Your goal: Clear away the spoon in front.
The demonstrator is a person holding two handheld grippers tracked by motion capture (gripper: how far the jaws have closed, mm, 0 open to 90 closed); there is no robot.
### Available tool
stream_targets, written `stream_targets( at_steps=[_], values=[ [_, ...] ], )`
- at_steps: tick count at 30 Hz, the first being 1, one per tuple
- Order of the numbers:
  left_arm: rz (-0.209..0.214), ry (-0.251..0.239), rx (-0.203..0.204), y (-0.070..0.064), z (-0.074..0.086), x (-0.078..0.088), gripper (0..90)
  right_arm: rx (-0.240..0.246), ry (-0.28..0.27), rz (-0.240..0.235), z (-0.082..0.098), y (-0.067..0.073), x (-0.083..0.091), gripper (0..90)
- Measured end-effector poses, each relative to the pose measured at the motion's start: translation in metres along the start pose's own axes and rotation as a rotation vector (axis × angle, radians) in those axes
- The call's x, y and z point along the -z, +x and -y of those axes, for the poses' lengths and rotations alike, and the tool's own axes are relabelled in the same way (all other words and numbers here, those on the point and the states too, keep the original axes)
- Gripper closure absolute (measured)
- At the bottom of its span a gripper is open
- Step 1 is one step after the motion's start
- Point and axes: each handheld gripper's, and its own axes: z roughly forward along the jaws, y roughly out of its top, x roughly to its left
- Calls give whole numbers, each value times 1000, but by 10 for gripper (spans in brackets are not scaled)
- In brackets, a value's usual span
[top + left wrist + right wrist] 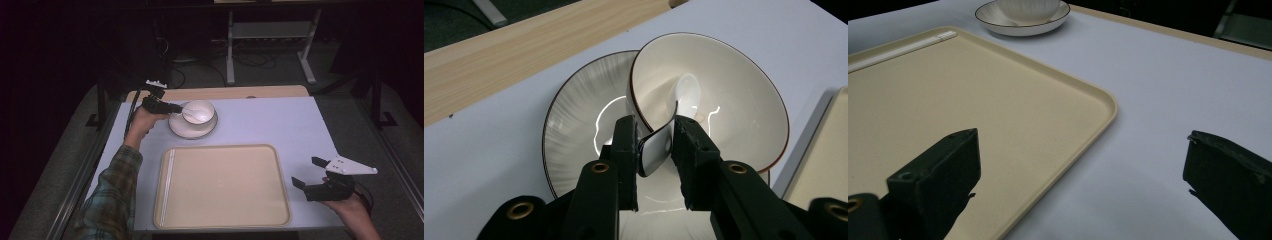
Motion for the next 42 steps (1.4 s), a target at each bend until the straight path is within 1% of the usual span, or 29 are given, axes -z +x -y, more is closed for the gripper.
stream_targets(
  at_steps=[2,4,5,7,11,13,14,15,18,22,26,27,28,29,32,36,37,38,39,41,42],
  values=[
    [2,2,-1,0,0,1,718,0,0,0,0,0,0,15],
    [18,0,-3,-1,2,2,732,2,-1,0,0,0,0,15],
    [18,0,-3,-1,2,2,738,2,-1,0,0,0,0,15],
    [52,-2,-9,-1,5,4,758,1,-1,0,0,0,0,15],
    [109,-14,2,0,9,8,820,2,1,-1,0,1,0,15],
    [143,-28,11,0,10,11,843,1,1,-2,-1,1,0,15],
    [153,-34,10,-1,10,12,850,2,2,-2,-1,1,0,15],
    [157,-37,10,-2,11,13,855,1,1,-1,-1,1,0,15],
    [151,-35,1,-4,10,14,858,1,1,-1,-1,1,0,15],
    [151,-56,0,-8,9,16,859,2,-1,1,-1,1,0,15],
    [174,-90,-12,-14,4,23,860,4,-3,1,-1,1,0,15],
    [174,-90,-12,-14,4,23,860,3,-4,1,-1,1,0,15],
    [188,-107,-12,-17,2,27,860,3,-4,1,-1,1,0,15],
    [194,-114,-9,-19,1,29,860,4,-4,1,-1,1,0,15],
    [202,-120,-11,-21,-1,33,860,5,-4,1,-1,1,0,15],
    [228,-135,-7,-31,-2,44,860,5,-5,1,-1,1,0,15],
    [228,-135,-7,-31,-2,44,860,5,-5,1,-1,1,0,15],
    [222,-125,-2,-36,-3,48,860,4,-6,2,-2,1,1,15],
    [222,-123,-6,-38,-3,49,859,4,-7,2,-2,1,1,15],
    [229,-126,-9,-41,-2,51,860,4,-7,2,-2,1,1,15],
    [234,-128,-10,-46,1,53,860,4,-8,2,-2,1,1,15]
  ],
)
